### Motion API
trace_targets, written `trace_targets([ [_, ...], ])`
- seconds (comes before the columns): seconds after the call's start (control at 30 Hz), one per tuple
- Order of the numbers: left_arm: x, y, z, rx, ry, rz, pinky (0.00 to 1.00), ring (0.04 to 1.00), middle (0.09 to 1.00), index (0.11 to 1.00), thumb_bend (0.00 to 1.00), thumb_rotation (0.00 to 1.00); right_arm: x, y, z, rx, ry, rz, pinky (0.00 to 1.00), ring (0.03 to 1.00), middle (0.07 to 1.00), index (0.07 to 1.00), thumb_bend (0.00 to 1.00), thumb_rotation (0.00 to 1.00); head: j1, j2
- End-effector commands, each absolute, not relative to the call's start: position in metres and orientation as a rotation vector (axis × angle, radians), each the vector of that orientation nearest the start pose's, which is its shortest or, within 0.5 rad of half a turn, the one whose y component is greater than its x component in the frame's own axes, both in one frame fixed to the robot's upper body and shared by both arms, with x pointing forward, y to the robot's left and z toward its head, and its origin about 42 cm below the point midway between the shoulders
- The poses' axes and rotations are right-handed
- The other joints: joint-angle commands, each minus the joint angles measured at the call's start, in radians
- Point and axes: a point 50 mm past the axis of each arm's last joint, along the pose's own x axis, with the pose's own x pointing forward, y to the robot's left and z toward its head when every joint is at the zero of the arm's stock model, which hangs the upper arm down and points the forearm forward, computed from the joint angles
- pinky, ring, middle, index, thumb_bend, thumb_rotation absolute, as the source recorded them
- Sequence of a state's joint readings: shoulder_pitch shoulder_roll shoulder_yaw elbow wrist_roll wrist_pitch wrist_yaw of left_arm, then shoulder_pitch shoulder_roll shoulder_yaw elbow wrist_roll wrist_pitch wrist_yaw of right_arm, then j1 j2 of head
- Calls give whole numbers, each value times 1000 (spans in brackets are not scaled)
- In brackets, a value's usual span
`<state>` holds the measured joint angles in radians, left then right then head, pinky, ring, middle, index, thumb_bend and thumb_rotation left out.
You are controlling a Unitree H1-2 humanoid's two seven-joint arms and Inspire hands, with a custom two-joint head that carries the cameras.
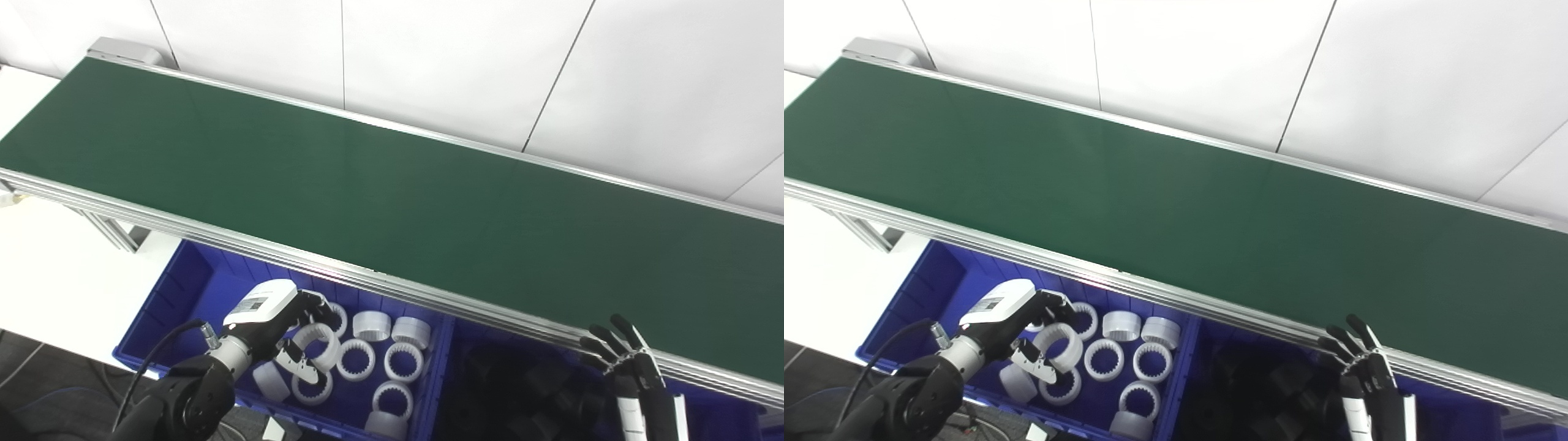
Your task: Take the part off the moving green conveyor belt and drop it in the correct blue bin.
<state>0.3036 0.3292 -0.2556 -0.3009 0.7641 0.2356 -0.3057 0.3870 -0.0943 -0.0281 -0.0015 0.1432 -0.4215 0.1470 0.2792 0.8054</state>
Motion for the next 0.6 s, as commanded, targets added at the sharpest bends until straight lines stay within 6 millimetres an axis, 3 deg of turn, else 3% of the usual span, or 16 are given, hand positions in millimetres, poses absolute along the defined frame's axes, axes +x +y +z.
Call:
trace_targets([
  [0.0,171,253,92,1009,300,-410,728,868,901,851,887,0,142,-264,56,5,-124,6,641,727,772,857,707,755,-1,1],
  [0.37,171,253,97,1020,289,-393,710,846,903,870,870,0,142,-262,56,11,-124,6,632,720,767,854,701,748,-1,-12],
  [0.47,170,253,99,1033,225,-342,632,784,849,836,895,0,142,-261,54,14,-119,6,637,726,773,857,697,745,-10,-25],
  [0.57,169,252,103,942,134,-270,570,729,803,797,851,0,142,-260,52,10,-112,5,635,725,774,857,690,745,-22,-33],
])
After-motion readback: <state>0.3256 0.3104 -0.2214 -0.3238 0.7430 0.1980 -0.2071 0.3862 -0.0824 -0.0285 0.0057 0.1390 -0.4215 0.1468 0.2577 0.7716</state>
